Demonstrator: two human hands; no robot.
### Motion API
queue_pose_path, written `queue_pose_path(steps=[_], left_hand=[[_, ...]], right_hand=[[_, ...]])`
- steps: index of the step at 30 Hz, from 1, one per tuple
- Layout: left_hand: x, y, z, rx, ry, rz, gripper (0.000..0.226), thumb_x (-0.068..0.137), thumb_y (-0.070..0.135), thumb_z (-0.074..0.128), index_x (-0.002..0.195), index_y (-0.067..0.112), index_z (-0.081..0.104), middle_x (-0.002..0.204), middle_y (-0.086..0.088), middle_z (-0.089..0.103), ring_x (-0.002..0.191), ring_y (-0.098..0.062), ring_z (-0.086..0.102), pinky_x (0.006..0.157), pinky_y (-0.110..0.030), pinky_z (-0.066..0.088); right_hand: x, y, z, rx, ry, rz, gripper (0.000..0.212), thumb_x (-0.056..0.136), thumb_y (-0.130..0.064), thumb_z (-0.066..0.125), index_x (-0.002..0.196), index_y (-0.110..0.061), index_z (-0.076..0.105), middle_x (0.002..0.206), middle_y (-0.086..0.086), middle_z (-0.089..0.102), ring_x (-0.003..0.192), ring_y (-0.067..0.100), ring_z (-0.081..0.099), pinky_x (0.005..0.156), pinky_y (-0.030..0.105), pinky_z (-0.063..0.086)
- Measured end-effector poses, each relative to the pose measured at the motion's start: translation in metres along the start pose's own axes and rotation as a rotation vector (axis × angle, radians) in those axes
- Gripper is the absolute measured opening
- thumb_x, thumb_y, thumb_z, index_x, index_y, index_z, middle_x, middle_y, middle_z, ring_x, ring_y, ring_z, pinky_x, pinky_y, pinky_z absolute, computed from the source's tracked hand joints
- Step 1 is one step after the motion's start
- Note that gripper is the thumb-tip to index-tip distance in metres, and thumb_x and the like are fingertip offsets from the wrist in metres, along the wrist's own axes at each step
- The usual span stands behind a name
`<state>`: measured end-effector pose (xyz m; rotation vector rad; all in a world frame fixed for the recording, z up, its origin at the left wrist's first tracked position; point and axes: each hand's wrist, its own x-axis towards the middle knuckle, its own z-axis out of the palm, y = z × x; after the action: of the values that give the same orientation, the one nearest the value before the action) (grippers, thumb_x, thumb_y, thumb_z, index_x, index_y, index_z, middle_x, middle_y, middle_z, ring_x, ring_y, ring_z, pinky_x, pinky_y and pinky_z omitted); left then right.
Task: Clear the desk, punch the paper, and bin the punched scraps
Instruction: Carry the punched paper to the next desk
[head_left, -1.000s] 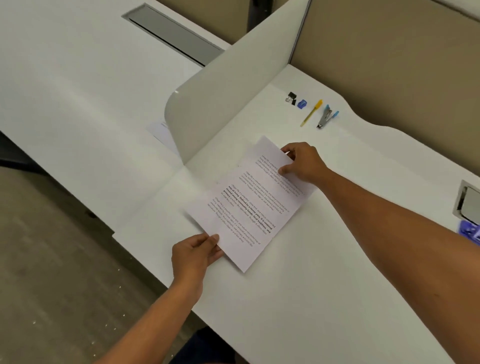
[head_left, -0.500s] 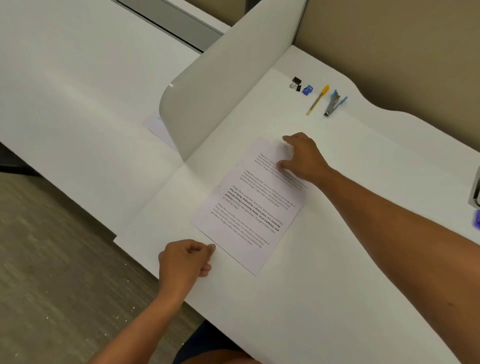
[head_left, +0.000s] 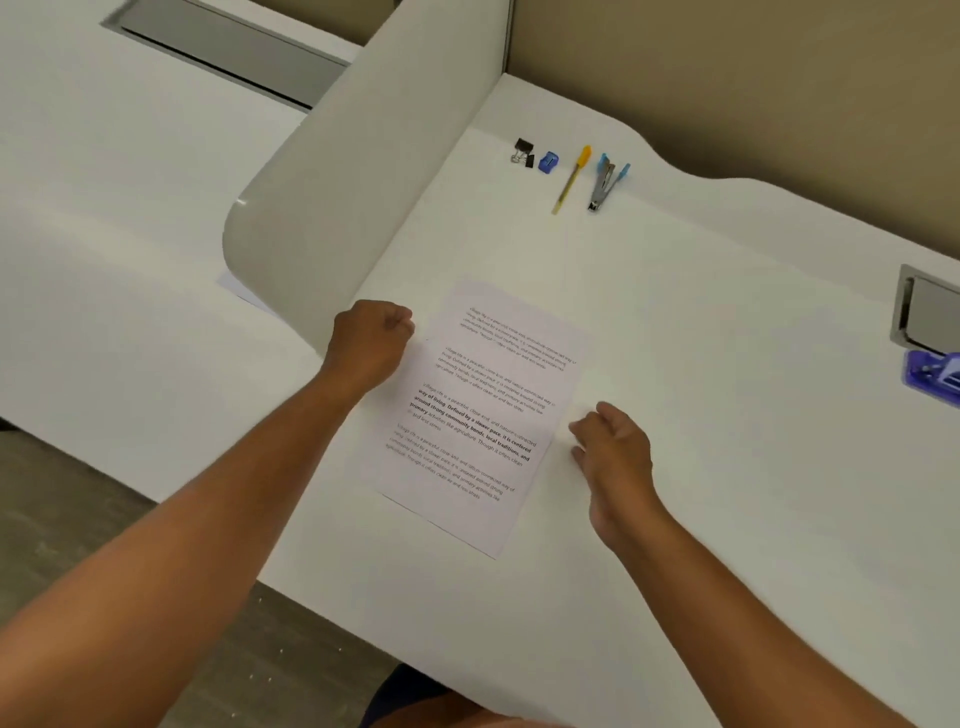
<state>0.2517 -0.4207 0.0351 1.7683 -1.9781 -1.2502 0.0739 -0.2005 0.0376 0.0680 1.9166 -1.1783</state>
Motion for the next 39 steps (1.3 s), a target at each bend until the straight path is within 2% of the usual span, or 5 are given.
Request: queue_pose_path(steps=[14, 19, 23, 26, 39], left_hand=[[0.012, 0.002, 0.002, -0.218, -0.066, -0.15, 0.022, 0.1, -0.003, 0.058, 0.114, -0.001, 0.075, 0.102, -0.018, 0.077, 0.083, -0.023, 0.069, 0.089, -0.036, 0.063], [0.012, -0.001, 0.001, -0.251, -0.028, -0.134, 0.025, 0.099, -0.006, 0.056, 0.113, 0.001, 0.075, 0.099, -0.016, 0.076, 0.083, -0.024, 0.069, 0.087, -0.034, 0.063], [0.011, 0.002, 0.004, -0.258, -0.074, -0.134, 0.023, 0.1, -0.005, 0.058, 0.114, -0.001, 0.075, 0.105, -0.018, 0.077, 0.086, -0.023, 0.07, 0.083, -0.03, 0.062], [0.006, -0.002, 0.0, -0.261, -0.053, -0.121, 0.027, 0.1, -0.005, 0.058, 0.12, 0.0, 0.075, 0.11, -0.017, 0.077, 0.091, -0.023, 0.07, 0.094, -0.037, 0.062], [-0.12, -0.132, -0.005, 0.512, -0.012, 0.833, 0.079, 0.082, 0.072, 0.075, 0.143, 0.023, 0.064, 0.159, -0.006, 0.052, 0.151, -0.033, 0.043, 0.124, -0.056, 0.031]], right_hand=[[0.01, -0.01, 0.027, 0.126, 0.006, 0.034, 0.03, 0.096, -0.009, 0.061, 0.125, -0.001, 0.062, 0.1, -0.001, 0.068, 0.082, 0.011, 0.059, 0.106, 0.046, 0.054], [0.011, -0.009, 0.019, 0.125, 0.015, 0.032, 0.026, 0.098, -0.011, 0.062, 0.123, -0.017, 0.064, 0.117, 0.001, 0.067, 0.106, 0.014, 0.065, 0.099, 0.035, 0.057], [0.015, -0.007, 0.017, 0.119, -0.021, 0.013, 0.018, 0.098, -0.007, 0.06, 0.092, -0.021, 0.07, 0.077, -0.014, 0.075, 0.074, 0.0, 0.069, 0.074, 0.02, 0.06], [0.011, -0.012, 0.018, 0.071, -0.031, -0.018, 0.019, 0.098, -0.011, 0.062, 0.111, -0.023, 0.068, 0.111, -0.003, 0.072, 0.1, 0.011, 0.068, 0.098, 0.036, 0.058], [0.108, -0.105, 0.049, -1.099, -0.177, -0.774, 0.044, 0.097, -0.016, 0.06, 0.14, -0.005, 0.06, 0.137, 0.022, 0.055, 0.125, 0.039, 0.055, 0.11, 0.042, 0.043]])
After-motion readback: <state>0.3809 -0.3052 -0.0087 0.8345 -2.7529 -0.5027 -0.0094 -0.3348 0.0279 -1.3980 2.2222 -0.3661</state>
